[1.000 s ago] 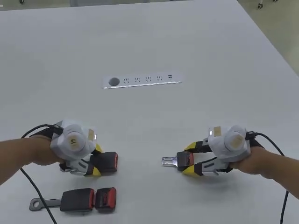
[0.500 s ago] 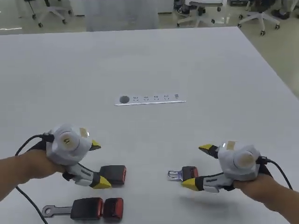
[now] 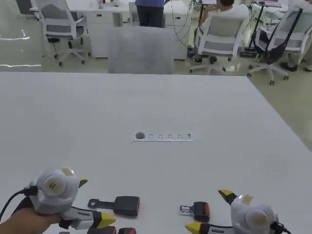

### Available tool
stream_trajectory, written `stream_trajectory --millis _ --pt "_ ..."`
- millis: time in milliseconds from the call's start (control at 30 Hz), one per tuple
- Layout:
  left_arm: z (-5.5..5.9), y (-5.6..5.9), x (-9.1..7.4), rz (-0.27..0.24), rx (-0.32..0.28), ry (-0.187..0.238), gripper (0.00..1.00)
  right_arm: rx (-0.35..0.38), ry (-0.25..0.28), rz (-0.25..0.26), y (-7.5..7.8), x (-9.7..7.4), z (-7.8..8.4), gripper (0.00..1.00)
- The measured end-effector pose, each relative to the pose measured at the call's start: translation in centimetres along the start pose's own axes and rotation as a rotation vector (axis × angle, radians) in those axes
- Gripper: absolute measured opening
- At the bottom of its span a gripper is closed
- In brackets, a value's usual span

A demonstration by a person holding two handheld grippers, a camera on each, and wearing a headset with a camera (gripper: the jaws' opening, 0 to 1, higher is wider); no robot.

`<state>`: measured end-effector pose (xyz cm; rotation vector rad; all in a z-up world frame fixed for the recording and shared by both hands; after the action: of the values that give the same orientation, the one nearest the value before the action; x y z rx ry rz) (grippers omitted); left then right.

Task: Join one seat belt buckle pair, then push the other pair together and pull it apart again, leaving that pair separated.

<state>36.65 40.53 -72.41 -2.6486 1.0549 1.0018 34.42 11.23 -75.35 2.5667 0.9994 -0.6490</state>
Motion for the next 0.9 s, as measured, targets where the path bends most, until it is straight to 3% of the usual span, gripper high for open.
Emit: stream_trajectory --millis 300,400,733,900 --pt "1.4 1.5 -3.6 -0.019 -0.055 0.075 0.95 0.012 0.028 0.055 -2.5 -2.3 -0.9 0.92" --pt "2.4 1.3 -4.7 -0.032 -0.117 0.102 0.95 0.007 0.039 0.061 -3.6 -2.9 -0.9 0.92" --pt "4.6 1.9 -8.0 -0.065 -0.208 0.178 1.0 0.0 0.065 0.097 -5.8 -5.5 -1.1 0.94" --pt "5.1 3.1 -8.4 -0.053 -0.192 0.187 1.0 -0.001 0.072 0.113 -6.3 -6.8 -0.9 0.94"
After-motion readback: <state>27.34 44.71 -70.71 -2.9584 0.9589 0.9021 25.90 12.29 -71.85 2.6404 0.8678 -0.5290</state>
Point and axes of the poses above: the centre of the closed fingertips' face, and the gripper's own axes: x roughly forward along the fingers, y roughly to its right, z roughly out of its underside, the point moved 3 cm from there along -x, roughly backward along the fingers, and after that the axes turned 6 degrees about -x, right-handed, at the moved point
